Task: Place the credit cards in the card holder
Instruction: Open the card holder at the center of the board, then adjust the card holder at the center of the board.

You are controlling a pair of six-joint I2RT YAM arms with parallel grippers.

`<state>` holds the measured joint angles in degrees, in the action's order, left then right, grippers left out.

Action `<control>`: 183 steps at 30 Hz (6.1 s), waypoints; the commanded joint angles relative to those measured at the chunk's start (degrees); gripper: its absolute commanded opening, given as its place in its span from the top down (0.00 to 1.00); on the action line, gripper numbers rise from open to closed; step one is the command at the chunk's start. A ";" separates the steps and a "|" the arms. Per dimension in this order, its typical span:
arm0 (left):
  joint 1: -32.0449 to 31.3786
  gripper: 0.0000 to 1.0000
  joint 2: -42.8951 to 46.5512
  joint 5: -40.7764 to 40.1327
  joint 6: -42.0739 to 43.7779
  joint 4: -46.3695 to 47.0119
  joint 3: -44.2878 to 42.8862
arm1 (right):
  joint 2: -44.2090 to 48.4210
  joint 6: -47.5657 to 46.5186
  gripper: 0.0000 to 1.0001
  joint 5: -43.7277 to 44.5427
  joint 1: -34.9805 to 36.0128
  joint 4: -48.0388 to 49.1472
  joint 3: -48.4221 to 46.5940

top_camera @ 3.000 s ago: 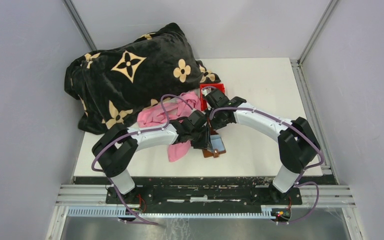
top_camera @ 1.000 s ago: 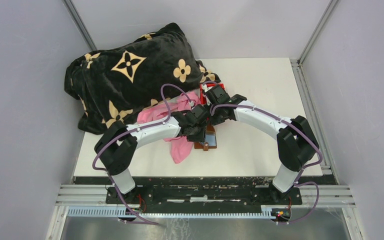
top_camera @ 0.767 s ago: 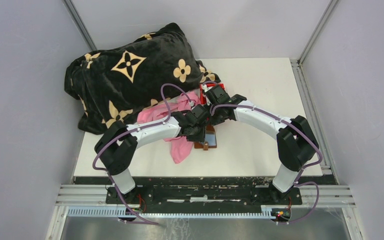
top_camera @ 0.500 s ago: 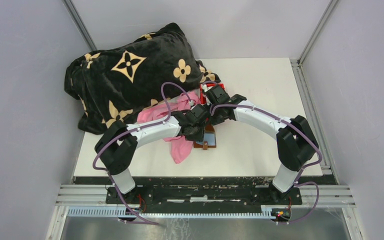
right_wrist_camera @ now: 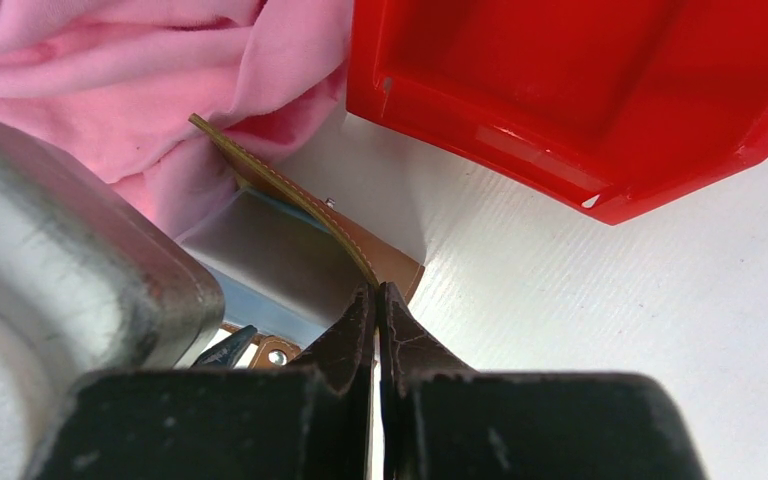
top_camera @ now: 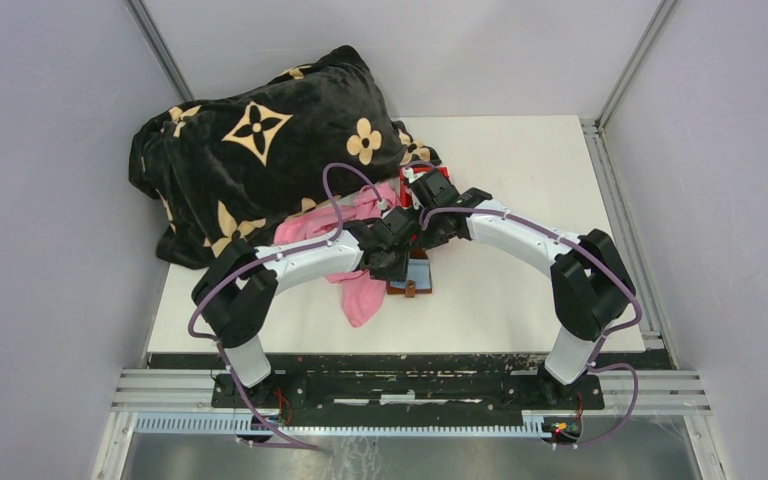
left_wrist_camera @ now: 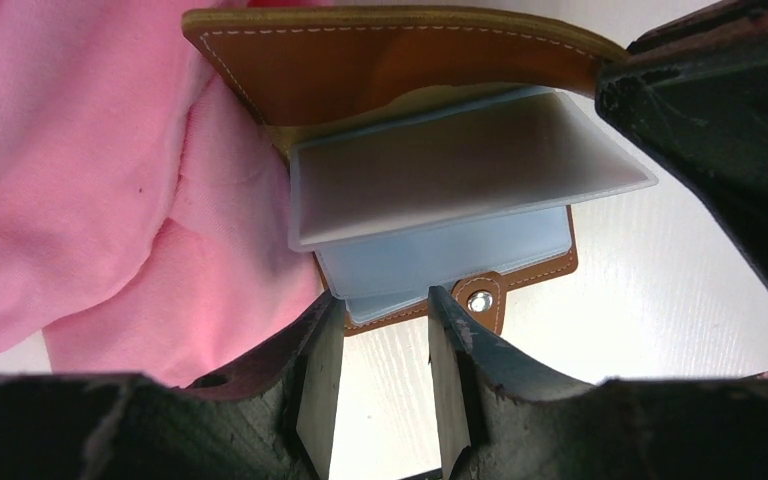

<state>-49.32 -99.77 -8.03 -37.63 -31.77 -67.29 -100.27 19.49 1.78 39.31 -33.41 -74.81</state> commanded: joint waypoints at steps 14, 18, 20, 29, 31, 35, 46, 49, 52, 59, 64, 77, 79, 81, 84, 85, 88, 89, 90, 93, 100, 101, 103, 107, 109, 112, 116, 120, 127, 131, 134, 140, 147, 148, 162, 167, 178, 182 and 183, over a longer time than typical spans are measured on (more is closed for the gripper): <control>0.54 0.56 3.79 -7.69 -1.38 14.30 -2.29 | -1.99 -1.38 0.99 -2.13 1.49 -3.74 -0.43; 0.55 0.56 3.55 -7.39 -2.54 15.88 -1.64 | -2.04 -1.41 0.99 -2.22 1.50 -3.73 -0.51; 0.59 0.56 3.15 -6.94 -2.94 16.24 -1.47 | -2.04 -1.38 0.99 -2.22 1.47 -3.80 -0.49; 0.59 0.56 4.07 -8.55 -4.50 19.29 1.59 | -1.87 -1.21 0.99 -2.13 1.48 -3.80 -0.08; 0.52 0.55 4.78 -9.98 -4.69 19.73 2.31 | -1.93 -1.14 0.99 -2.13 1.48 -3.85 -0.14; 0.54 0.54 6.59 -13.08 -4.74 21.26 3.95 | -2.14 -0.99 0.99 -2.07 1.55 -4.01 -0.52; 0.48 0.53 11.37 -19.19 -5.06 28.80 9.19 | -2.32 -0.61 0.99 -1.80 1.56 -4.69 -1.11; 0.47 0.53 11.26 -19.55 -5.09 30.22 9.73 | -2.20 -0.37 0.98 -1.52 1.52 -4.84 -1.04; 0.41 0.53 10.91 -19.47 -4.96 31.39 9.88 | -1.96 -0.03 0.96 -1.20 1.56 -5.02 -0.81; 0.47 0.53 11.25 -18.82 -5.66 31.04 10.48 | -1.67 0.59 0.92 -0.30 1.52 -4.97 -0.35; 0.46 0.53 15.32 -19.53 -5.56 29.87 12.48 | -2.50 1.29 0.92 1.21 1.44 -5.59 -0.91; 0.13 0.54 24.91 -11.25 -5.50 31.82 22.65 | -1.10 4.40 0.96 -0.90 -0.55 -4.28 2.15; -0.17 0.55 25.54 -9.98 -5.53 32.44 24.05 | -0.83 4.46 0.96 -0.90 -0.54 -4.06 2.57; -0.42 0.56 25.61 -8.67 -5.53 32.29 24.91 | -0.86 3.91 0.97 -0.78 -0.64 -4.02 2.41; -1.09 0.57 25.50 -7.80 -5.60 31.57 26.09 | -1.15 2.48 0.97 -0.11 -0.78 -4.74 1.23; -1.33 0.57 25.50 -7.59 -5.73 31.41 26.59 | -1.26 2.21 0.97 -0.08 -0.90 -4.93 0.78; -1.93 0.58 25.37 -7.12 -6.34 31.48 28.01 | -1.80 1.69 0.96 -0.19 -1.01 -5.32 -0.33; -2.06 0.59 25.26 -6.84 -6.40 31.62 28.46 | -2.11 1.62 0.96 -0.27 -1.05 -5.50 -0.70; -2.19 0.59 24.94 -6.47 -6.48 31.75 28.76 | -2.34 1.54 0.96 -0.41 -1.03 -5.60 -0.98; -2.59 0.60 24.09 -5.54 -6.65 31.77 29.34 | -3.02 1.57 0.95 -0.63 -1.00 -5.61 -1.70; -4.48 0.62 24.41 -4.85 -8.08 32.03 31.57 | -5.67 1.54 0.94 -1.00 -1.05 -5.78 -4.11; -4.74 0.62 24.53 -4.76 -8.34 32.08 31.98 | -6.12 1.59 0.94 -1.01 -1.05 -5.80 -4.49; -5.41 0.62 24.62 -4.34 -8.85 32.63 32.77 | -6.87 1.61 0.94 -0.99 -1.08 -5.84 -5.32; -6.66 0.63 23.53 -3.62 -9.61 33.63 33.61 | -7.75 1.33 0.93 -0.99 -1.03 -6.03 -6.84; -7.22 0.63 22.68 -3.42 -9.78 34.14 33.58 | -8.19 1.21 0.91 -0.82 -1.02 -6.32 -7.65; -7.78 0.63 21.36 -2.98 -10.08 35.31 33.09 | -9.06 0.85 0.90 -0.42 -1.02 -6.94 -9.53; -8.52 0.63 17.46 -1.43 -9.77 37.37 30.81 | -10.50 -0.05 0.90 -0.28 -0.99 -7.84 -11.85; -9.90 0.63 12.08 0.47 -8.75 39.36 26.50 | -12.19 -1.21 0.90 -0.65 -1.04 -9.02 -14.25; -11.85 0.62 4.16 3.20 -7.81 42.52 20.19 | -14.91 -3.05 0.90 -2.38 -1.42 -10.44 -17.77; -12.41 0.61 1.21 4.14 -6.89 43.46 16.67 | -16.22 -3.94 0.88 -3.81 -1.67 -10.99 -19.80; -12.47 0.60 -0.32 4.91 -6.58 44.28 14.70 | -17.39 -4.63 0.85 -5.51 -2.00 -11.78 -22.37; -12.60 0.56 2.81 3.63 -5.38 44.32 13.54 | -16.97 -5.47 0.59 -5.65 -2.46 -13.55 -26.12; -12.58 0.54 11.58 -2.12 -2.64 38.14 13.37 | -12.76 -3.93 0.46 -3.66 -2.94 -12.16 -26.52; -12.56 0.53 12.83 -3.37 -2.22 37.16 13.44 | -12.03 -3.59 0.46 -3.17 -2.96 -12.01 -26.37; -12.31 0.56 28.20 -17.61 -2.92 20.15 22.10 | 7.70 7.57 0.53 8.15 -2.87 -7.33 -6.89; -12.07 0.63 29.21 -19.08 -5.13 19.09 26.17 | 10.62 11.96 0.81 7.02 -2.65 -4.01 3.14; -11.50 0.73 22.36 -19.04 -6.23 20.35 28.59 | 5.57 15.94 0.94 5.07 -2.22 0.85 8.15; -11.11 0.75 20.33 -19.20 -6.23 20.34 29.15 | 2.20 16.24 0.95 4.93 -2.22 1.78 7.18; -11.03 0.75 20.05 -19.19 -6.31 20.56 29.41 | 1.40 16.28 0.96 4.85 -2.24 2.03 6.82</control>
<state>-60.86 -78.50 -25.30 -42.13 -13.13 -38.76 -96.25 34.33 6.85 36.75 -34.57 -66.67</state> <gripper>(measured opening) 0.255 0.049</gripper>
